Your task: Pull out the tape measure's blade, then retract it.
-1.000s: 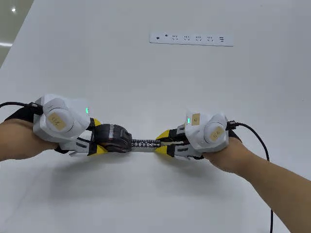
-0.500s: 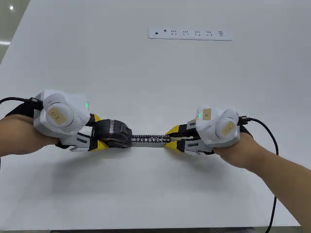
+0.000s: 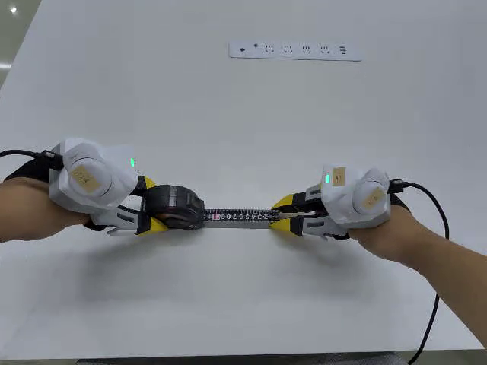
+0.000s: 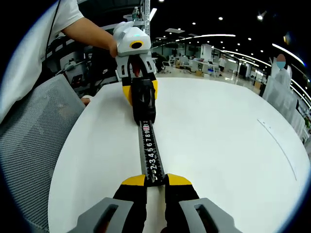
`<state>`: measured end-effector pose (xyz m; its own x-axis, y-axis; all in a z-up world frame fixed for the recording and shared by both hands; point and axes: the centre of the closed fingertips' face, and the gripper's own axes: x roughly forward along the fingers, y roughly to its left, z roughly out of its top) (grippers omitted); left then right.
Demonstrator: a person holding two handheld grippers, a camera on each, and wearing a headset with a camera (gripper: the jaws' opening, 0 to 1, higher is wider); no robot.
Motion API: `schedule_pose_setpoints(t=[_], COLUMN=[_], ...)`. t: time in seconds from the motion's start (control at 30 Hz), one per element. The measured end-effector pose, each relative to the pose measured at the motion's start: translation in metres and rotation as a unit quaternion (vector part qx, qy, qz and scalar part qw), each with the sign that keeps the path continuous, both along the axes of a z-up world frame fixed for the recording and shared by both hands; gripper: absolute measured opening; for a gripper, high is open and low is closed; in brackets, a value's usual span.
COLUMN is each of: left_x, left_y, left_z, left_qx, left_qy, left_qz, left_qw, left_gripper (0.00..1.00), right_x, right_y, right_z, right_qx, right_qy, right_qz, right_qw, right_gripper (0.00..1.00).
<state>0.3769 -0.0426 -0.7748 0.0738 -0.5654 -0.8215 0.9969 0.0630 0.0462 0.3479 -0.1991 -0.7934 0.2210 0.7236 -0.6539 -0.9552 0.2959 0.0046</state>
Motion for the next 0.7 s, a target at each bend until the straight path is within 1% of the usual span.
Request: schedule_pose_setpoints(t=[0.07, 0.13, 0.5, 0.7], left_x=[0.0, 0.0, -0.001, -0.001], left_y=[0.0, 0.0, 0.0, 0.001], left_z=[0.0, 0.0, 0.0, 0.0], left_qx=[0.0, 0.0, -0.001, -0.001], left_qy=[0.0, 0.0, 0.0, 0.0], left_qz=[0.0, -0.001, 0.0, 0.001], left_qw=[1.0, 1.0, 1.0, 1.0], left_gripper=[0.27, 0.27, 0.27, 0.27], right_x=[-0.003, -0.003, -0.008, -0.009], right_y=[-0.003, -0.006, -0.033, -0.044], right_z=[0.001, 0.002, 0.001, 0.0], right_qx=[-0.011, -0.011, -0.022, -0.031], right_qy=[-0.007, -0.009, -0.004, -0.001], right_qz=[0.007, 0.007, -0.003, -0.007], right_qw=[0.9999, 0.9999, 0.9997, 0.9995], right_gripper=[0.1, 0.1, 0.1, 0.1])
